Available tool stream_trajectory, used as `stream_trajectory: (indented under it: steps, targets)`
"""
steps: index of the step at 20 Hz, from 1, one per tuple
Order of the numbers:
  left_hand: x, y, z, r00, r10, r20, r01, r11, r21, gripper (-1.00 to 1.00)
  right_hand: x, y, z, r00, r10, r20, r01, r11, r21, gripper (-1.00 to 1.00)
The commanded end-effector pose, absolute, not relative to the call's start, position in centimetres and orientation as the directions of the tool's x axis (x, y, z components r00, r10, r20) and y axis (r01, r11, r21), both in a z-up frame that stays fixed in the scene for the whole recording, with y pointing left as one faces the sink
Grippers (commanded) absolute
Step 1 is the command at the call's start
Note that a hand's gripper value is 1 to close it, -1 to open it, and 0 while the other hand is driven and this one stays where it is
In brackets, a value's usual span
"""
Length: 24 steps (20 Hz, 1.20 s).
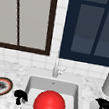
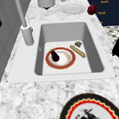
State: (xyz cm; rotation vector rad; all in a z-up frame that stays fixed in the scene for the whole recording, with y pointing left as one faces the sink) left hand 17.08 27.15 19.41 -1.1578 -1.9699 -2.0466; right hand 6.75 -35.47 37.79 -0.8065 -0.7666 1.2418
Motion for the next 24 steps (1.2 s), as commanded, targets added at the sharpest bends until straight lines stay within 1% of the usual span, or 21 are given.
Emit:
stream_trajectory:
  steps: [1,5,10,15,24]
  targets:
    - [17.1,27.2,19.4,-0.713,0.435,0.551,0.534,-0.174,0.828,0.0,3.7,-33.7,36.2,0.151,0.986,0.065,-0.484,0.131,-0.865,-1.0]
    - [17.1,27.2,19.4,-0.713,0.435,0.551,0.534,-0.174,0.828,0.0,2.2,-32.9,34.6,0.152,0.987,0.057,-0.513,0.128,-0.848,-1.0]
    - [17.1,27.2,19.4,-0.713,0.435,0.551,0.534,-0.174,0.828,0.0,3.8,-33.1,31.5,0.105,0.992,0.068,-0.56,0.116,-0.82,-1.0]
    - [17.1,27.2,19.4,-0.713,0.435,0.551,0.534,-0.174,0.828,0.0,5.3,-33.0,27.3,0.089,0.993,0.074,-0.571,0.111,-0.814,-1.0]
    - [17.1,27.2,19.4,-0.713,0.435,0.551,0.534,-0.174,0.828,0.0,8.6,-35.8,21.8,0.004,0.991,0.132,-0.582,0.109,-0.806,-1.0]
